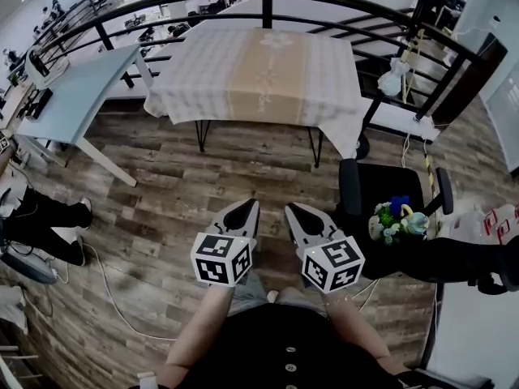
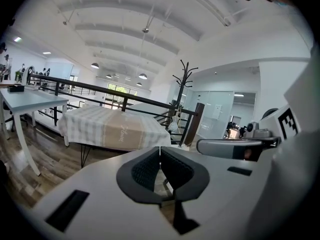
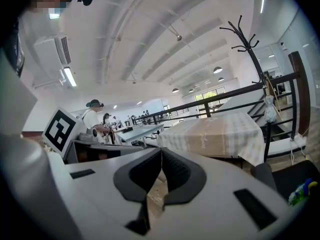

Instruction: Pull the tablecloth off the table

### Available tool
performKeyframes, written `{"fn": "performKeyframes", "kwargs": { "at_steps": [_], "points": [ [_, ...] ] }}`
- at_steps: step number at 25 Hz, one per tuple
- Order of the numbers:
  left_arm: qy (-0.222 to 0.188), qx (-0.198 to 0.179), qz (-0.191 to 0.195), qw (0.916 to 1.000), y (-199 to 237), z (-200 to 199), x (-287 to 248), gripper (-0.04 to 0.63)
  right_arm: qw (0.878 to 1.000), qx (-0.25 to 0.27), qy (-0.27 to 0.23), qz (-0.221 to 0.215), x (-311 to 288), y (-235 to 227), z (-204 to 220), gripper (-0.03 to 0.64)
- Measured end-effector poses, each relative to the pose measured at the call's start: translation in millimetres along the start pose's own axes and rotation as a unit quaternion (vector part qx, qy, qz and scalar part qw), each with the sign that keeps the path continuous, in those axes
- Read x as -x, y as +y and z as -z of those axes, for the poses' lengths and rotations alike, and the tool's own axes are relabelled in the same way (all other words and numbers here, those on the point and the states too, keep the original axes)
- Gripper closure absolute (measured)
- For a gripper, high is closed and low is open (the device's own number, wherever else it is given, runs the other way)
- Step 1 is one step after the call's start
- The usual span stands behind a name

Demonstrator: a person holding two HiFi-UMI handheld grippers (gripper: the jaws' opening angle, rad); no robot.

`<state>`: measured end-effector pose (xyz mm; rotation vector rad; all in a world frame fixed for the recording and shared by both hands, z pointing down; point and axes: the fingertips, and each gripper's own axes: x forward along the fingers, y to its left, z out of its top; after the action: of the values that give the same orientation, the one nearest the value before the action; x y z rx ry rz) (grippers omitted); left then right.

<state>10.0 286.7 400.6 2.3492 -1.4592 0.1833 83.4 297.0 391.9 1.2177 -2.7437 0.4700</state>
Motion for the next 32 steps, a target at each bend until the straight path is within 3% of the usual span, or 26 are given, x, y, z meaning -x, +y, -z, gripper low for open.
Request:
{"fn": "performKeyframes", "kwargs": {
  "at_steps": [19,32],
  "points": [
    [-0.005,-0.006,0.048,0.9988,188,-124,-143,0.577,0.999,-0.013,-0.007,0.051,-234,-76,-84,0.589],
    [0.039,0.037,0.057,0.9969,232,-106,-185,0.577,0.996,-0.054,0.027,0.058,-286,-98,-70,0.589]
  ]
}}
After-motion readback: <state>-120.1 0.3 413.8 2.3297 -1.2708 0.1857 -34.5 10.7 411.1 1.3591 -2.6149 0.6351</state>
